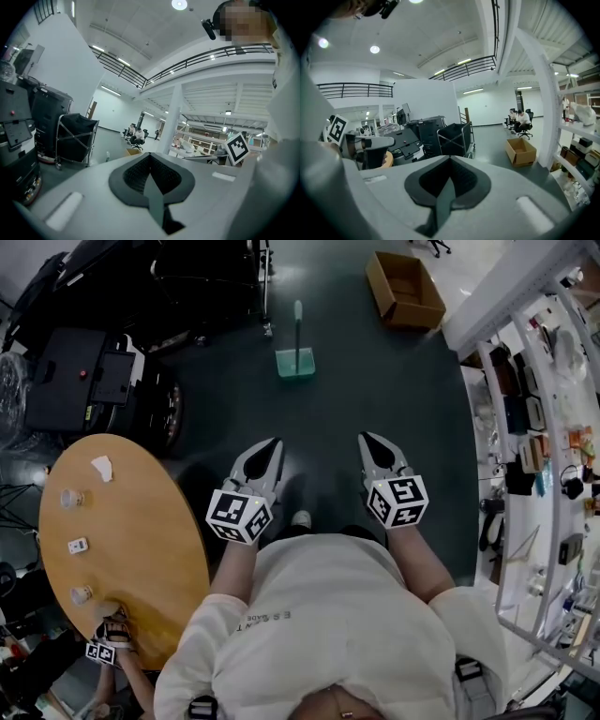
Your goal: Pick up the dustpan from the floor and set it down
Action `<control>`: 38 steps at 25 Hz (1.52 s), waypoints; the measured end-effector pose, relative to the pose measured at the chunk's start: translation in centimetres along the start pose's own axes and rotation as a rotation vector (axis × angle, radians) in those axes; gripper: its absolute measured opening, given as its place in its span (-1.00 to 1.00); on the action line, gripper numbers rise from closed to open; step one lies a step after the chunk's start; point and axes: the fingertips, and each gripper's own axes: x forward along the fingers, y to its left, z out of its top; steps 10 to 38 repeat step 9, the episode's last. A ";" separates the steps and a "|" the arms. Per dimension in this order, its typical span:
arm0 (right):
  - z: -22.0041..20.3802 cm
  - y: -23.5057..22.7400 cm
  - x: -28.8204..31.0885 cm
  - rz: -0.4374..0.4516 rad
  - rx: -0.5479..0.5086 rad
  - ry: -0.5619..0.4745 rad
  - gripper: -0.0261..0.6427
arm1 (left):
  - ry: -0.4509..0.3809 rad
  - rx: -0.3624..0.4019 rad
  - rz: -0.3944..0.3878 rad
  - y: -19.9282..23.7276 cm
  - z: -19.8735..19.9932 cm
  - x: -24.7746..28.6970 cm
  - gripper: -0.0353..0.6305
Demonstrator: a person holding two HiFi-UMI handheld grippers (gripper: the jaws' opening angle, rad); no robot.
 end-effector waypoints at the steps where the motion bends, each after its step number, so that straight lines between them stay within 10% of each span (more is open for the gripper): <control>1: -0.1 0.1 0.1 -0.005 -0.003 0.000 -0.95 | 0.001 -0.006 0.000 0.1 0.0 0.0 -0.84; 38: -1.2 0.7 -0.2 -0.010 -0.013 0.021 -0.95 | 0.022 -0.024 -0.013 -0.2 -0.6 -0.4 -0.84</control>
